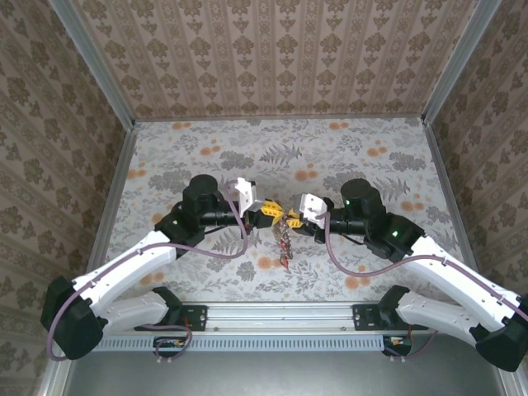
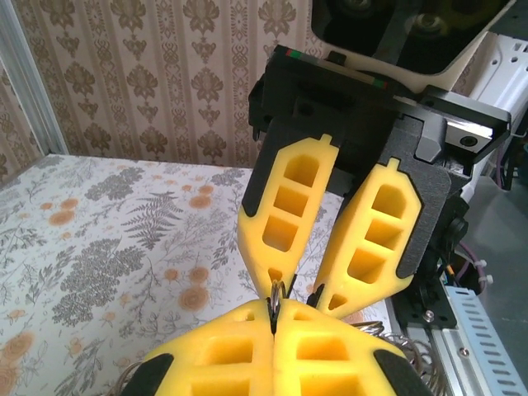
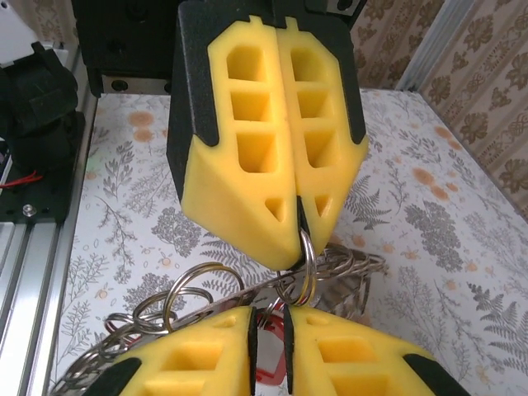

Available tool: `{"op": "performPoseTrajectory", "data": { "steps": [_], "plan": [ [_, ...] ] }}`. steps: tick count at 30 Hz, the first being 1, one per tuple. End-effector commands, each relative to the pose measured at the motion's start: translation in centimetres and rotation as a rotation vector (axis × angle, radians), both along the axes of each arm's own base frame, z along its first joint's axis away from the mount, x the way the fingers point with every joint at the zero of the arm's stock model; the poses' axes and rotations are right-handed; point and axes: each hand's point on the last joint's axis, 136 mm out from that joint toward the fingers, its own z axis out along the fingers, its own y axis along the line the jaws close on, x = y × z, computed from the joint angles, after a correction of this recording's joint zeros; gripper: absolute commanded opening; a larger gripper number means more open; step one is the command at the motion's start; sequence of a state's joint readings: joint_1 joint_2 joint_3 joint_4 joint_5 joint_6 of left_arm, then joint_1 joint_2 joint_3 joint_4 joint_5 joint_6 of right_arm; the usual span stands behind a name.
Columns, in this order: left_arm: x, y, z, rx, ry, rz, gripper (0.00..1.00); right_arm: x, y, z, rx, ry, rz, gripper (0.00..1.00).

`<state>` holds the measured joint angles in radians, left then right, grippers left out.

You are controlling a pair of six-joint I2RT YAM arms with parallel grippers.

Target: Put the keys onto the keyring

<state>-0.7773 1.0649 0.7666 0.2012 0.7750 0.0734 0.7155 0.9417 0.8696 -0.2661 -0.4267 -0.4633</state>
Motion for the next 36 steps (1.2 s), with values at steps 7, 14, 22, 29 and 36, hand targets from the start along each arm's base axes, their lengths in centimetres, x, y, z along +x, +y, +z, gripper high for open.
{"op": "performPoseTrajectory", "data": {
  "steps": [7,14,22,29,36],
  "plan": [
    [-2.1,0.4,3.2,-0.162,-0.144,-0.104,0.0,-0.5,1.2,2.2,0.086,0.0,0.065,0.23],
    [-2.7,0.1,2.6,-0.153,-0.166,-0.142,0.0,-1.4,1.6,3.4,0.121,-0.007,0.132,0.17],
    [-1.9,0.0,1.8,-0.13,-0.147,-0.097,0.0,-1.3,1.1,3.0,0.099,0.006,0.107,0.0],
    [-2.1,0.8,-0.4,-0.017,-0.111,-0.071,0.15,-1.1,0.2,2.8,0.062,-0.001,0.073,0.0],
    [-2.6,1.5,-2.2,0.13,-0.074,-0.087,0.28,-0.6,-0.4,0.2,-0.116,0.08,0.048,0.0]
  ]
}}
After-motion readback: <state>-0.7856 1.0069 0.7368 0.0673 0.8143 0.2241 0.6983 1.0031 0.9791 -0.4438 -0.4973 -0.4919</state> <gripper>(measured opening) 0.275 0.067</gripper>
